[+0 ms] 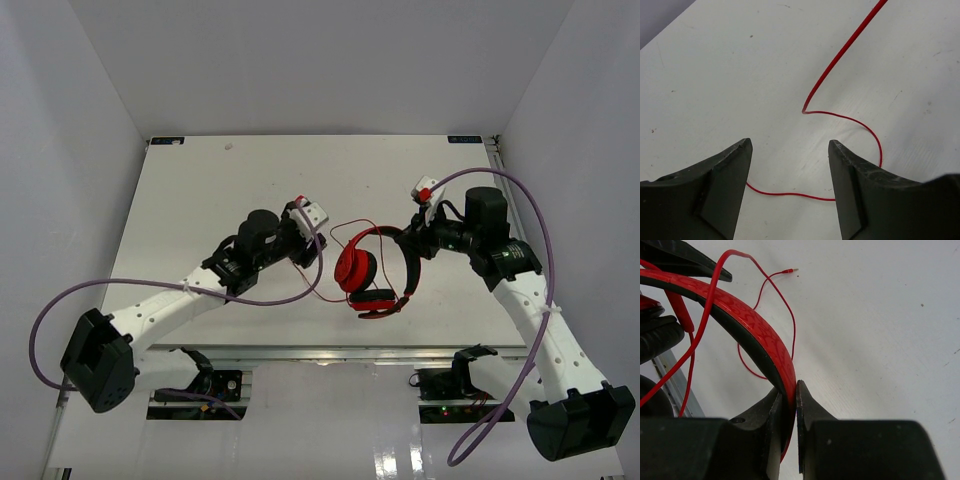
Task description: Wrap the headphones
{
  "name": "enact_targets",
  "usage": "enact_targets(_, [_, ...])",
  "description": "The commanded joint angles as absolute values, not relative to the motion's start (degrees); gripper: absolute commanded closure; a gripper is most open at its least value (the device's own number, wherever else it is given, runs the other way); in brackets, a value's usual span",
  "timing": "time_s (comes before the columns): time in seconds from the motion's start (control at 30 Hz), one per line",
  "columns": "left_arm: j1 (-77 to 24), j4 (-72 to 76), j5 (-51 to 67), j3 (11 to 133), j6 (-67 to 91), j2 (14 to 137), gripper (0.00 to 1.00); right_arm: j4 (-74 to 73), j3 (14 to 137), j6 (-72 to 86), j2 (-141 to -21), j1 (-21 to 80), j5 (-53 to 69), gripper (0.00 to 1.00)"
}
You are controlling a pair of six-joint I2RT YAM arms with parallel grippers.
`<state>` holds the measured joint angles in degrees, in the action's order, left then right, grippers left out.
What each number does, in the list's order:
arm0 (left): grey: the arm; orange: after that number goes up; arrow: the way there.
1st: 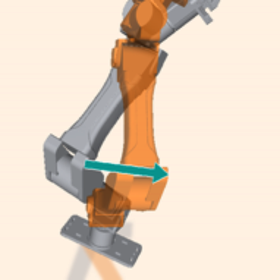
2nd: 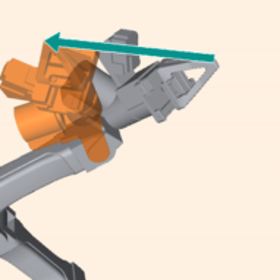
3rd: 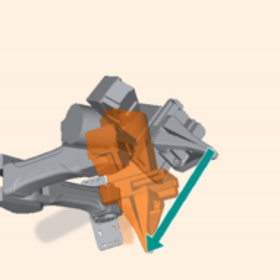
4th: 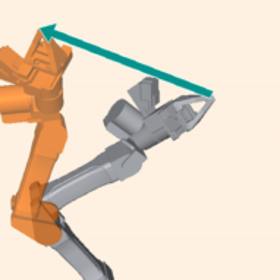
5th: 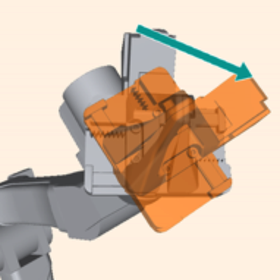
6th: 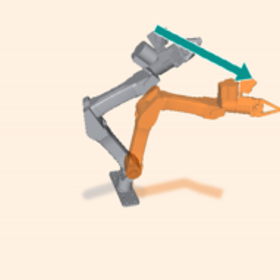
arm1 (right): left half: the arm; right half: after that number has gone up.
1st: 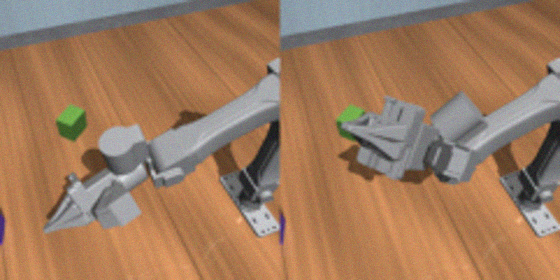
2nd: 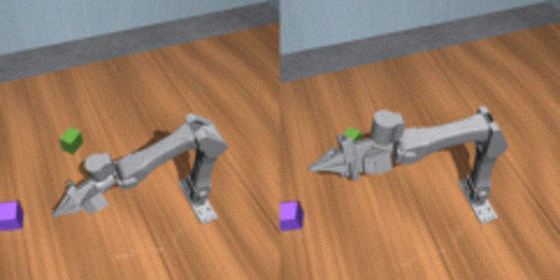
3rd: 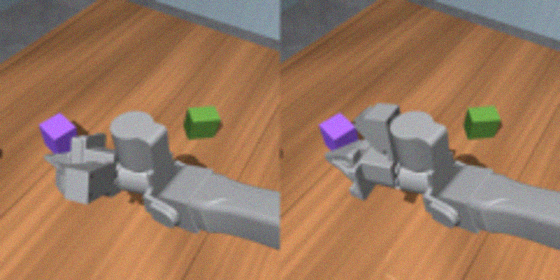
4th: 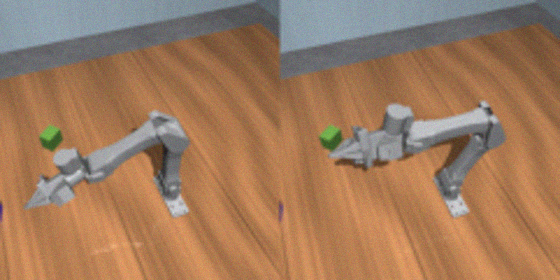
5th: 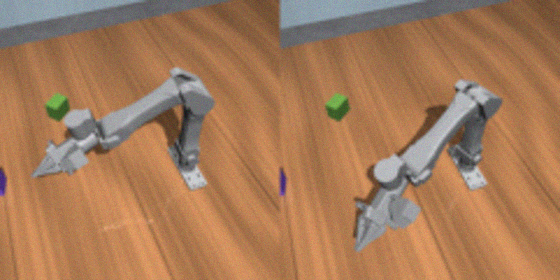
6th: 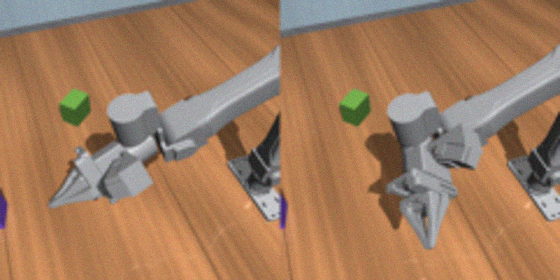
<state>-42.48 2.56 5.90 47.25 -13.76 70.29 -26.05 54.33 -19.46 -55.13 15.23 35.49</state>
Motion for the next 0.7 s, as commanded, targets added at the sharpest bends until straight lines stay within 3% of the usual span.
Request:
enact_targets(0.0, [-39.8, 14.3, 14.1, 40.7, -3.9, 64.8, 0.25, -25.7, 57.7, -15.7, -54.3, 14.6, 40.0, 0.92])
enact_targets(0.23, [-39.2, 33.8, 20.9, 30.9, 9.3, 68.2, 0.09, -27.2, 60.0, -14.7, -55.3, 14.2, 42.2, 0.92])
enact_targets(0.67, [-40.0, 55.6, 23.3, 36.7, 21.7, 92.5, 0.07, -27.2, 61.2, -12.9, -56.1, 12.0, 44.5, 0.92])
